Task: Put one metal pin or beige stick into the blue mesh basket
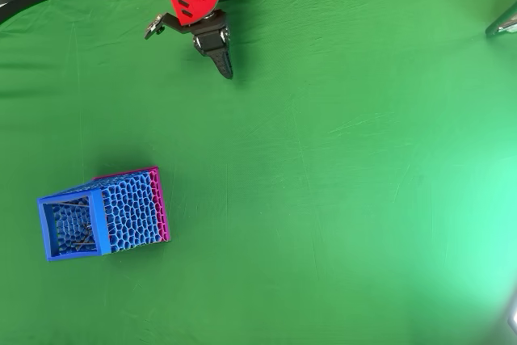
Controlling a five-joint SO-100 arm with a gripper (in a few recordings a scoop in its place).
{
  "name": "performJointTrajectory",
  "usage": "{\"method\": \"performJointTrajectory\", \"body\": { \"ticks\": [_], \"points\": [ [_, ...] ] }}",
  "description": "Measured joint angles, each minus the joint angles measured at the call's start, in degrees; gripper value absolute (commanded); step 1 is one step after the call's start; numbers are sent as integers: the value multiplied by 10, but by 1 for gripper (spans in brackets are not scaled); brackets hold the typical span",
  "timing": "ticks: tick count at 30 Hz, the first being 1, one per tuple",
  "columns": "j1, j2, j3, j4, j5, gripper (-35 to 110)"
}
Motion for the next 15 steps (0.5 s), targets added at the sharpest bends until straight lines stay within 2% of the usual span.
{"method": "performJointTrajectory", "body": {
  "ticks": [15],
  "points": [
    [0, 57, 27, 3, 0, 1]
  ]
}}
